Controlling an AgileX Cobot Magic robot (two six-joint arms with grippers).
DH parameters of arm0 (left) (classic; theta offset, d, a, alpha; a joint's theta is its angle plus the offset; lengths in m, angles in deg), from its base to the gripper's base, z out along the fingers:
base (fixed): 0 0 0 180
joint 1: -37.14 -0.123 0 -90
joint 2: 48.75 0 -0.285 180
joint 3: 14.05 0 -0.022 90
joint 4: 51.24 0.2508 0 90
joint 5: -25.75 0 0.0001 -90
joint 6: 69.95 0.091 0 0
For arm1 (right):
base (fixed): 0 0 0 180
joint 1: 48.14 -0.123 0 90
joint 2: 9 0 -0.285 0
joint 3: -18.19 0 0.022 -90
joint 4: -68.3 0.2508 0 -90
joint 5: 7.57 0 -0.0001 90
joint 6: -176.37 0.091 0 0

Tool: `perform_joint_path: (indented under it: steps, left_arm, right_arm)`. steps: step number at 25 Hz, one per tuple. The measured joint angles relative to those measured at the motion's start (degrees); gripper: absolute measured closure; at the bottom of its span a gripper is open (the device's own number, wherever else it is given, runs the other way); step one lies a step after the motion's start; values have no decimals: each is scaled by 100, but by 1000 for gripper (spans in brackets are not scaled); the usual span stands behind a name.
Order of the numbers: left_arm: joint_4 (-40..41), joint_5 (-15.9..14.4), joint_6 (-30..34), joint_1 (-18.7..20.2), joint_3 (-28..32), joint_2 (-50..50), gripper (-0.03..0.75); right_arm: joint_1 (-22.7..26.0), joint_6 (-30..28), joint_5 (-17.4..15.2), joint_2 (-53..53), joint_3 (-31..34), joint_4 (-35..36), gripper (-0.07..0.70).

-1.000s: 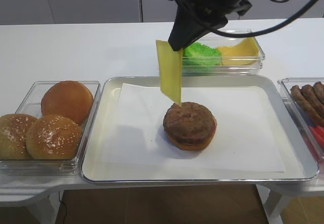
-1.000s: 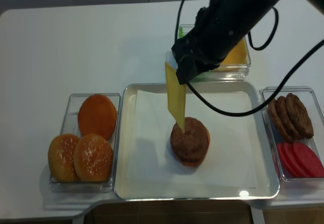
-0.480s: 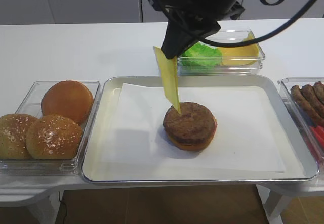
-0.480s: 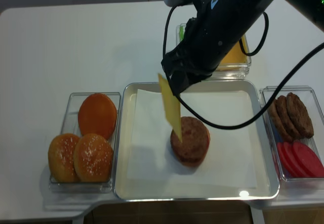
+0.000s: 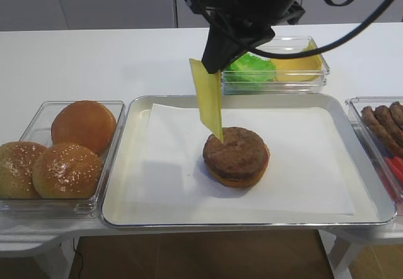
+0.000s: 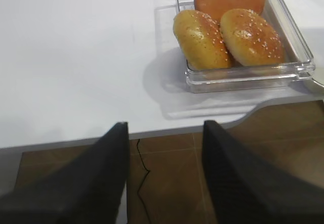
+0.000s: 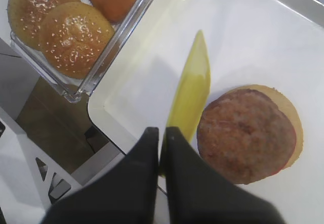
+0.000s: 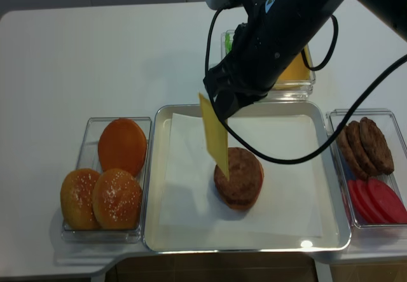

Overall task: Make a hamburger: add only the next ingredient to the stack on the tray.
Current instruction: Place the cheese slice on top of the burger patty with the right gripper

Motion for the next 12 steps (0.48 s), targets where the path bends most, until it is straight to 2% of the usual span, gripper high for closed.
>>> perform_joint_path:
  steps: [3,6,12]
  left_arm:
    - [0,0,0,0,0,0,367]
    - [0,0,0,0,0,0,367]
    - [0,0,0,0,0,0,367]
  right_arm:
    - [0,11,0,-13,57,0,608]
    - [0,11,21,-186,442,0,608]
    - [0,11,324,-586,1147,46,608]
